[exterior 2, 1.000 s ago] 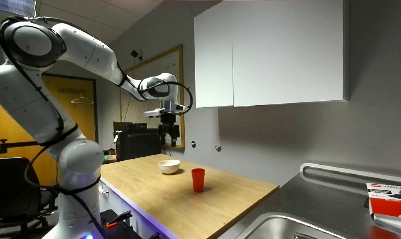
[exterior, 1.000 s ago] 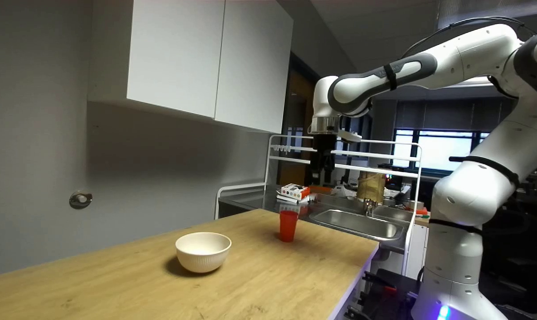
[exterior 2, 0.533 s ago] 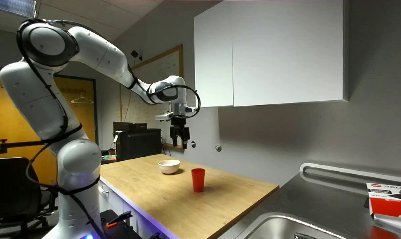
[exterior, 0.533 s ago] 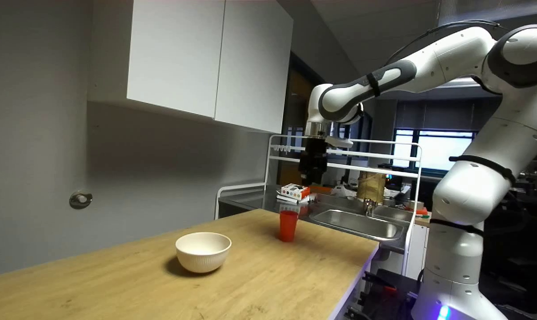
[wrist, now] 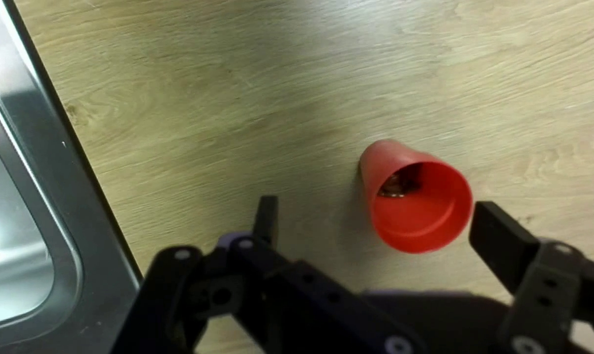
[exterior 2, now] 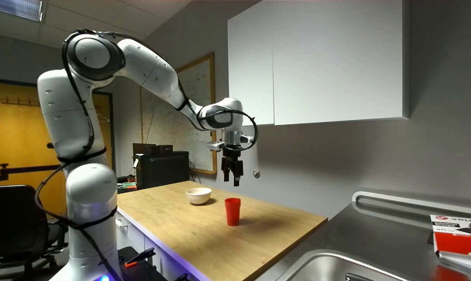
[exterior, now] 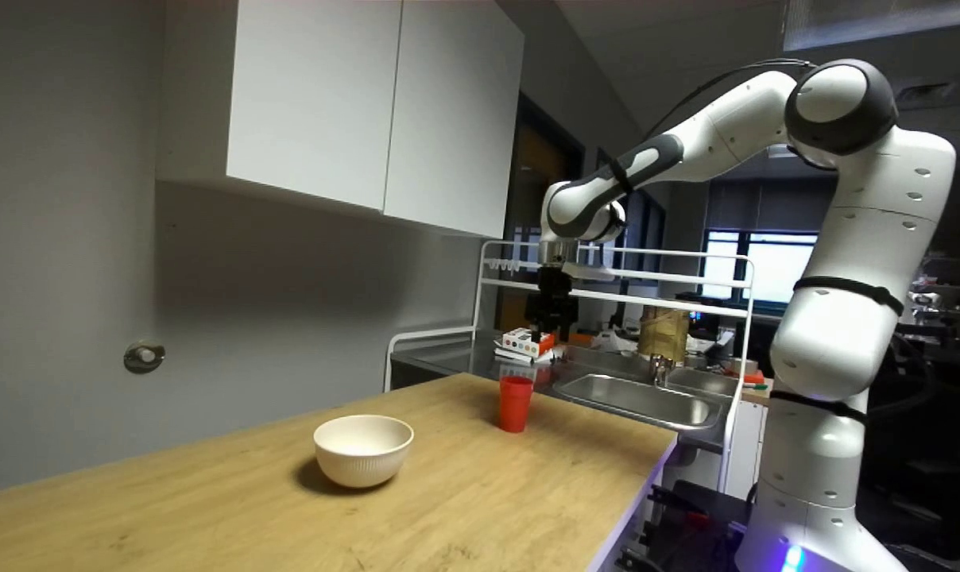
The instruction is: Pour the contents in the orange cup into the white bowl
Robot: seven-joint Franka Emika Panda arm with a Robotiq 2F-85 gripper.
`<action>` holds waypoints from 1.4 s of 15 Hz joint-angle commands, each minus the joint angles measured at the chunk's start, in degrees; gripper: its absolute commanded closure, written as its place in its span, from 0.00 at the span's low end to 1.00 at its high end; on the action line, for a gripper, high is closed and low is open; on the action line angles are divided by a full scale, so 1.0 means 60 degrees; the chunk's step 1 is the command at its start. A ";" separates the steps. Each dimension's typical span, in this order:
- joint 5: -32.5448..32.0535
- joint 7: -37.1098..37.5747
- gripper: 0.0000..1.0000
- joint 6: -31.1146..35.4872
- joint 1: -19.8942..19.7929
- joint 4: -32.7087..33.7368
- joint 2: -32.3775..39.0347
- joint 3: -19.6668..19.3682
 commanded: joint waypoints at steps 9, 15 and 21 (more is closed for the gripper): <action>0.0799 -0.0046 0.00 -0.0690 -0.0040 0.2267 0.3091 -0.0244; 0.0938 -0.0058 0.00 -0.1024 -0.0073 0.2909 0.4113 -0.0220; 0.0995 -0.0029 0.41 -0.1228 -0.0071 0.3315 0.4584 -0.0206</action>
